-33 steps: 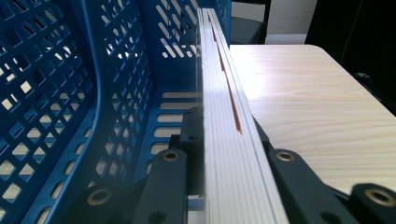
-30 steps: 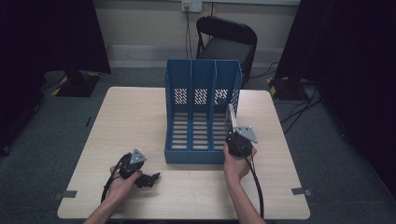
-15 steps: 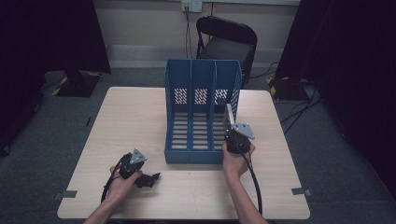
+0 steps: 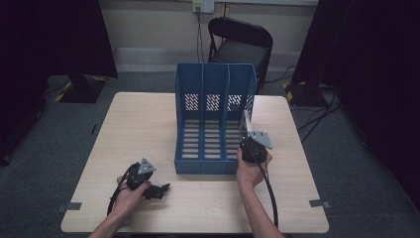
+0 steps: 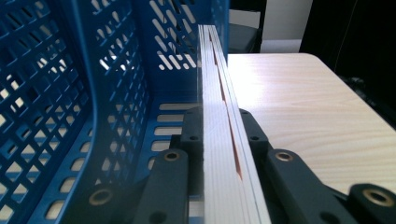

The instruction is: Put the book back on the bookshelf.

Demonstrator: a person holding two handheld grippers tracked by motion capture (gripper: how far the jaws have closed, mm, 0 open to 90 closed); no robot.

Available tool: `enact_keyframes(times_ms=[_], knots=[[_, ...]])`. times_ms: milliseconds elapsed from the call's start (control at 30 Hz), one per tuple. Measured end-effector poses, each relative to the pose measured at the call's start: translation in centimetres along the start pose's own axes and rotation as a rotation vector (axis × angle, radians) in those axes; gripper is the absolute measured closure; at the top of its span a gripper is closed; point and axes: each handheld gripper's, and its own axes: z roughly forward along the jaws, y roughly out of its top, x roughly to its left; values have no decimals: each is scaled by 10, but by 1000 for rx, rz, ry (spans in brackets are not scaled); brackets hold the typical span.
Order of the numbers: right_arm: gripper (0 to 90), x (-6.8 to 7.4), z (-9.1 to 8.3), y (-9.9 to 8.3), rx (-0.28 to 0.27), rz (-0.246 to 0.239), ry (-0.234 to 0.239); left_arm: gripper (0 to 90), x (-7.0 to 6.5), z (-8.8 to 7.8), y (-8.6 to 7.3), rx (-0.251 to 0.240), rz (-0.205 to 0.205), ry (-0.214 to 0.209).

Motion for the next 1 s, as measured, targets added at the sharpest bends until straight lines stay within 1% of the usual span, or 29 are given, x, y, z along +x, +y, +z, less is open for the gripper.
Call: enact_keyframes(times_ms=[200,267,333,367,433,467,500,533,567,600,667,767,900,933,1000], knots=[[763,4,0,-3,6,-1,-19,0,0,0,0,0,0,0],[740,4,0,-2,8,-2,-9,0,0,0,0,0,0,0],[714,3,-1,0,4,-5,-9,0,0,0,0,0,0,0],[710,2,-1,2,8,-6,1,0,0,0,0,0,1,0],[701,2,-1,4,4,-13,3,0,0,0,0,0,0,0],[688,3,-1,5,6,-12,14,0,0,0,0,0,1,-1],[660,3,-1,5,11,-3,10,0,0,0,0,0,0,-1],[663,4,0,5,12,1,12,0,0,0,0,0,0,-1],[663,4,0,5,10,-5,20,0,0,0,0,0,1,0],[663,5,1,5,14,-14,14,0,0,0,0,-1,1,0],[654,4,2,4,24,-10,14,0,0,0,0,0,1,-1],[611,3,2,5,19,-9,9,0,0,0,0,0,1,-1],[546,2,3,5,29,2,30,0,0,0,0,0,1,-1],[528,2,4,5,37,7,41,0,0,0,0,0,2,-2],[510,1,4,6,35,6,54,0,0,0,0,-1,0,-3]])
